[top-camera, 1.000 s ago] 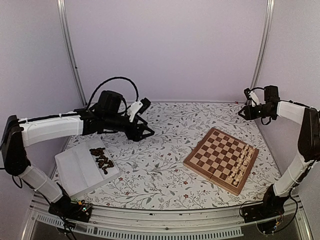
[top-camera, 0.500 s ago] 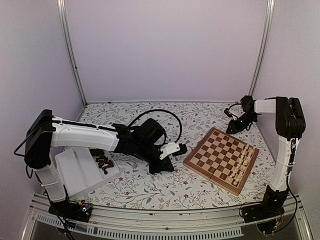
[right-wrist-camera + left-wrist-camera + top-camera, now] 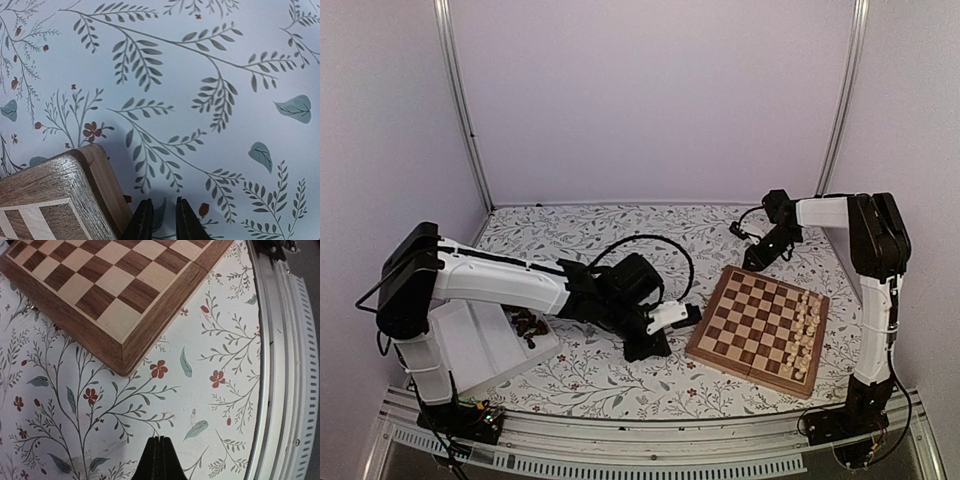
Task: Set up the chess pieces on the board
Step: Move the chessboard to the center of the board.
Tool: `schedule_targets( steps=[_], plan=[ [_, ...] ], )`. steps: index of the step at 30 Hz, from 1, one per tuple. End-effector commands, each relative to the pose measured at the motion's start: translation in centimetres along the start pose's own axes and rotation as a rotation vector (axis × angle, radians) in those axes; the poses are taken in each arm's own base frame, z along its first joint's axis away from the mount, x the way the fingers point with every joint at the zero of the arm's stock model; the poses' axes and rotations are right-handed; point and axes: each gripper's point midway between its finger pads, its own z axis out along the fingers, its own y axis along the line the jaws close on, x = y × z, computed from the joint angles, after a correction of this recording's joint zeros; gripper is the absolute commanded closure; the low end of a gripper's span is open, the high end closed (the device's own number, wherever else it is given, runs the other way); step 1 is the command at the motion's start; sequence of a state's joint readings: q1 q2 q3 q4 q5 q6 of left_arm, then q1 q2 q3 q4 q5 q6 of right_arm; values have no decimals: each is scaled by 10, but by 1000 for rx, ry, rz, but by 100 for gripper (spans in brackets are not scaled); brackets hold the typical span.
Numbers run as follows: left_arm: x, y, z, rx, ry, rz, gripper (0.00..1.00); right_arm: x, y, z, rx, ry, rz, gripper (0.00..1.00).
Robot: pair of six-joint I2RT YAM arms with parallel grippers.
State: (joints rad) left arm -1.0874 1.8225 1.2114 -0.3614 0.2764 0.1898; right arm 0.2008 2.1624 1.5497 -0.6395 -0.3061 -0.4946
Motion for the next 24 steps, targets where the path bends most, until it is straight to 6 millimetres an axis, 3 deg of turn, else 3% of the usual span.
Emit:
schedule_targets(
  steps=[1,9,16,21,24],
  plan=[
    [1,-20,30,29,16,12,100,15,34,23,-71,95,-43,81],
    [6,-50,65,63,33,81,100,-2,69,26,-127,84,-105,82],
    [2,-72,76,85,-5,145,100,-11,94,28,-168,76,-148,82],
    [-3,-76,86,88,-18,174,100,-20,92,24,-163,55,-127,79],
    [-3,-78,90,94,-7,185,100,-34,71,-2,-126,-8,-69,73]
  ],
)
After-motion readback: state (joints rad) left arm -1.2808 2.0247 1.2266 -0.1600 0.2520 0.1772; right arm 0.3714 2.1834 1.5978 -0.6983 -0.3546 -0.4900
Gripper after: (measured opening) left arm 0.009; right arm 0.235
